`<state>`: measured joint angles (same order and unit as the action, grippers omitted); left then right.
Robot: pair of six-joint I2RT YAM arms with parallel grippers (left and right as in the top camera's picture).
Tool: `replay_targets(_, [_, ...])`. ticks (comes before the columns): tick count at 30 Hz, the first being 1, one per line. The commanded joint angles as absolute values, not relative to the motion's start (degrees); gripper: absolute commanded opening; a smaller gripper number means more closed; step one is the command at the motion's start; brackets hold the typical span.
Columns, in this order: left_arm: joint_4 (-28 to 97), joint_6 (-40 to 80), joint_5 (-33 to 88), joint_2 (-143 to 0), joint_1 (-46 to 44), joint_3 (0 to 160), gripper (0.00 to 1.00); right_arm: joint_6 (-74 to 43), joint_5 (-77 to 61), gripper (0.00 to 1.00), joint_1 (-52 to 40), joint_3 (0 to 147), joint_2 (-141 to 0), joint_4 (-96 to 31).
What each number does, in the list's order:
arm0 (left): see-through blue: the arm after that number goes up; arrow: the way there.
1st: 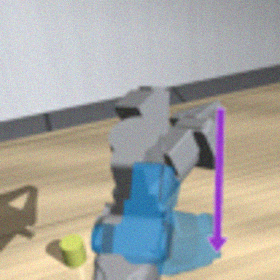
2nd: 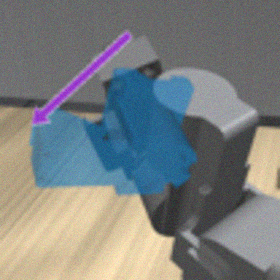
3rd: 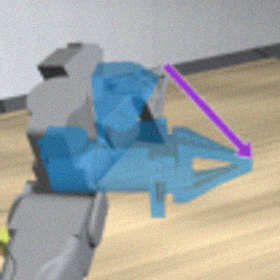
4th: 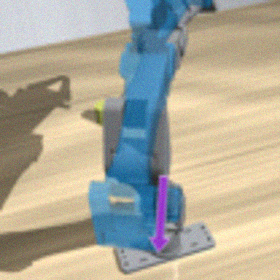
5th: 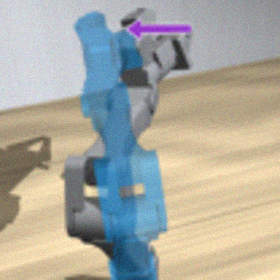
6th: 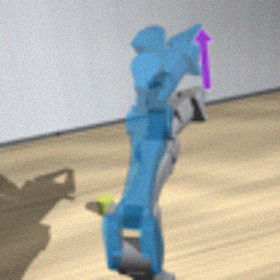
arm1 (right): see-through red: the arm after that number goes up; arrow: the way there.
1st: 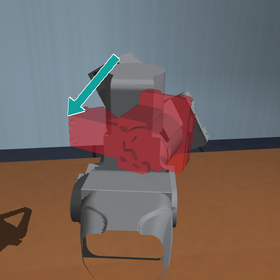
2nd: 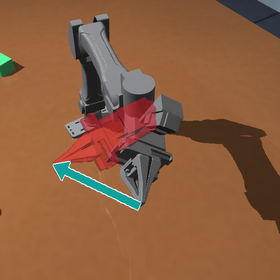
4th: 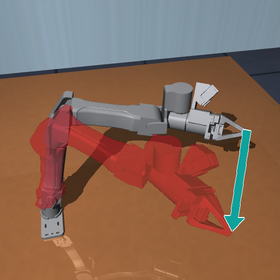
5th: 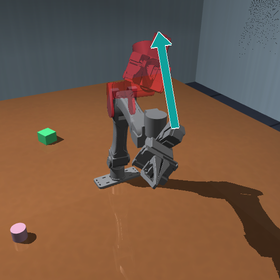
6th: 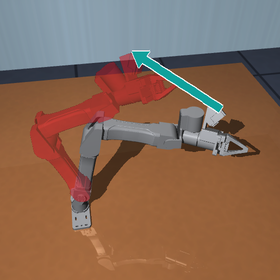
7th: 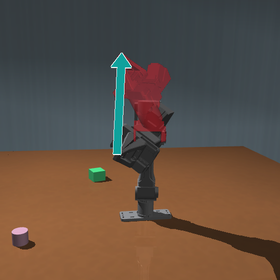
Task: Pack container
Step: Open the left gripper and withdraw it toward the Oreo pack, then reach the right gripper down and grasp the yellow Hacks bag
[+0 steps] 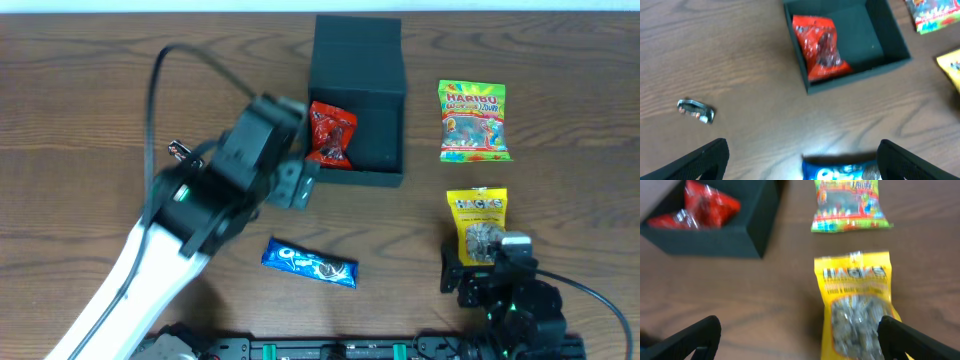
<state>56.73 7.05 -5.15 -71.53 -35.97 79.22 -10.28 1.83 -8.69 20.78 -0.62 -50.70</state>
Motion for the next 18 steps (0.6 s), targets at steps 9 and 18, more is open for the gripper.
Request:
replay_targets(9, [60.0,6.2,-6.7,-59.4,-35.9,74.2,0.95,-21.4,5.3,0.99,-8.3,20.6,-0.3,-39.3])
replay_targets(18, [61.6,6.2,-6.6,-59.5,-35.9,74.2,0.95,-31.2,12.0,0.99,-8.3,29.5,-5.5,-47.5])
